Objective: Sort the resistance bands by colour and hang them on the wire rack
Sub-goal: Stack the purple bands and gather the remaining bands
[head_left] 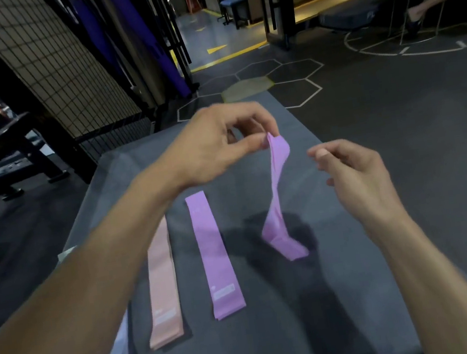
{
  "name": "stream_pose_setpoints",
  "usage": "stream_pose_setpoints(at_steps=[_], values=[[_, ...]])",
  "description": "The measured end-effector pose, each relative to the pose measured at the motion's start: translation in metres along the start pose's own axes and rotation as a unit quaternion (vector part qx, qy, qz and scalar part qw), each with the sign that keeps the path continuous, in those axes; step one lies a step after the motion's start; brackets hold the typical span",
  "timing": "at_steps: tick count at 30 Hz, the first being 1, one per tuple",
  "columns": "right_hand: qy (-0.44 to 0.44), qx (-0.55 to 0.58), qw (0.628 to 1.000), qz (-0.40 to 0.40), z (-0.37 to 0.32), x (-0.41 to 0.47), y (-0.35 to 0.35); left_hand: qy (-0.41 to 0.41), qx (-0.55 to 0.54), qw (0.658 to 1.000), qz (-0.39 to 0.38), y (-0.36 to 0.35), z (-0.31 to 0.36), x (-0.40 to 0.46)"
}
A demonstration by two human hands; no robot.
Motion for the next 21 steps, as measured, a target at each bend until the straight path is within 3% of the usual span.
stream_pose_setpoints(at_steps=[4, 9, 16, 21], values=[[0.065, 0.094, 0.987, -0.115, -0.027, -0.016, -0.025, -0.024, -0.106, 0.994, -0.002, 0.036, 0.026, -0.012], [0.104, 0.170, 0.956, -0.214, -0.050, -0.033, -0.052, 0.004, -0.189, 0.982, 0.008, 0.054, 0.033, -0.027], [0.076, 0.214, 0.944, -0.241, -0.056, -0.043, -0.062, 0.096, -0.229, 0.966, 0.080, 0.070, 0.011, -0.045], [0.060, 0.187, 0.950, -0.244, -0.051, -0.047, -0.066, 0.127, -0.181, 0.970, 0.102, 0.067, -0.003, -0.053]])
Point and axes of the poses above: each hand's wrist, its own x-axis towards the middle knuckle, its own y-axis out of the back of the hand, z = x × y, the point moved 6 cm from there along x, towards the middle knuckle, and after that the axes turned 2 degrees about -x, right-handed, at the moved point
